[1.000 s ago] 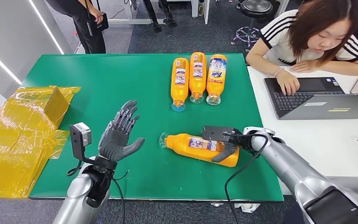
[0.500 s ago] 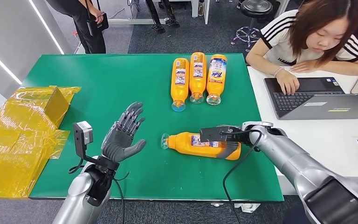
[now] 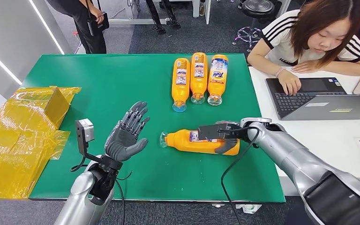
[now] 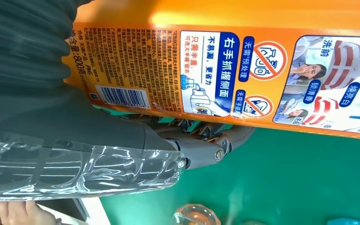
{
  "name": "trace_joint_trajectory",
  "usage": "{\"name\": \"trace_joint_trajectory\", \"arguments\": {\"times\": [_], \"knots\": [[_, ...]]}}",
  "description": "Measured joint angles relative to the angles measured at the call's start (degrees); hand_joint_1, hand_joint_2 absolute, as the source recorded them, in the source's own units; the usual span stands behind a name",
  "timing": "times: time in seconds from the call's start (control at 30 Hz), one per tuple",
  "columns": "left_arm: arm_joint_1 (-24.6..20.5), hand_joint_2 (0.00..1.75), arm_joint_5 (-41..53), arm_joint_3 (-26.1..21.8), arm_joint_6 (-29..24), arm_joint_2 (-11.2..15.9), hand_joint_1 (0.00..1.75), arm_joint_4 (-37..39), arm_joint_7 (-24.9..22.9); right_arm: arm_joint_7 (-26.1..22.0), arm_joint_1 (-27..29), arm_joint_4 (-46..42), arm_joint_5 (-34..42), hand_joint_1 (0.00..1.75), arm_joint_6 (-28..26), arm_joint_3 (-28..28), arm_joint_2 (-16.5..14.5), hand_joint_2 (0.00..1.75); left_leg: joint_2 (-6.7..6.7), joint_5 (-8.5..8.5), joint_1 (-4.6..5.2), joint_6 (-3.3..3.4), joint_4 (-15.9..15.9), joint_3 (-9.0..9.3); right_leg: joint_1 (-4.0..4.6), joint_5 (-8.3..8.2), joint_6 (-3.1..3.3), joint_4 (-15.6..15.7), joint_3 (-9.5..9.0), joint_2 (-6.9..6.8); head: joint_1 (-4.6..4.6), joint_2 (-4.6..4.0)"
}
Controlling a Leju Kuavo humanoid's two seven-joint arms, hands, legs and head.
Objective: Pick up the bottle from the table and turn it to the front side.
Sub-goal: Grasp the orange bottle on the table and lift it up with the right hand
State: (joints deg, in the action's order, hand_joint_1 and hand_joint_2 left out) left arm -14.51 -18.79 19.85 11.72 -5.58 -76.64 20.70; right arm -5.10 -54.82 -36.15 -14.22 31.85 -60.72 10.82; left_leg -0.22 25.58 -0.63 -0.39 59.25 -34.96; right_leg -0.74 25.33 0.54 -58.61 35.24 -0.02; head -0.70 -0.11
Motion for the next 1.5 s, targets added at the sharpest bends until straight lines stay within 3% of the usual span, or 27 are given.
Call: {"name": "trace_joint_trajectory", "arguments": {"times": [0.37, 0.6, 0.97, 1.1, 1.33, 1.5], "knots": [[0.4, 1.75, 3.0, 0.0, -1.1, -0.2, 0.00, 0.2, 1.5, -4.5, 2.4, -0.5, 5.3, 1.75, -8.1, 1.5, 0.6, 1.75, -0.03, 0.00, 0.00, 0.00, 0.0, 0.01, 0.00, 0.00, 0.00, 0.0, 0.00, -0.02, 0.01, 0.00], [2.0, 1.75, 11.7, -0.1, -10.5, 0.4, 0.00, -0.8, 6.4, -11.1, 17.2, -9.0, 19.5, 1.75, -10.7, 13.9, 3.4, 1.75, -0.22, 0.04, 0.00, 0.01, 0.0, -0.09, 0.01, 0.06, -0.06, 0.0, 0.00, -0.20, 0.01, 0.00], [6.1, 1.75, 22.2, -0.1, -22.7, 1.2, 0.00, -5.1, 11.7, -12.2, 36.7, -24.0, 24.9, 1.75, -15.4, 29.3, 4.2, 1.75, -0.16, 0.06, 0.00, -0.01, 0.0, -0.04, 0.01, 0.07, -0.06, 0.1, -0.03, -0.16, 0.01, 0.00], [6.8, 1.75, 22.2, 0.0, -22.8, 1.2, 0.00, -5.9, 11.5, -12.0, 41.1, -28.7, 24.7, 1.75, -17.5, 32.5, 4.0, 1.75, -0.16, 0.06, 0.00, 0.00, 0.0, -0.05, 0.00, 0.07, -0.06, 0.1, -0.02, -0.16, 0.01, 0.00], [6.8, 1.75, 17.9, 0.0, -18.0, 1.5, 0.00, -6.0, 9.3, -14.0, 46.7, -36.4, 25.7, 1.75, -19.4, 38.1, 3.4, 1.75, -0.09, 0.05, 0.01, 0.00, 0.0, -0.06, -0.01, 0.05, -0.06, 0.1, -0.01, -0.12, 0.00, 0.00], [5.4, 1.75, 13.1, 0.0, -10.5, 1.7, 0.00, -5.3, 6.8, -17.3, 47.5, -40.9, 23.0, 1.75, -19.6, 39.6, 2.0, 1.75, -0.06, 0.04, 0.00, 0.00, 0.0, -0.07, 0.00, 0.04, -0.05, 0.0, 0.02, -0.09, 0.00, 0.00]]}}
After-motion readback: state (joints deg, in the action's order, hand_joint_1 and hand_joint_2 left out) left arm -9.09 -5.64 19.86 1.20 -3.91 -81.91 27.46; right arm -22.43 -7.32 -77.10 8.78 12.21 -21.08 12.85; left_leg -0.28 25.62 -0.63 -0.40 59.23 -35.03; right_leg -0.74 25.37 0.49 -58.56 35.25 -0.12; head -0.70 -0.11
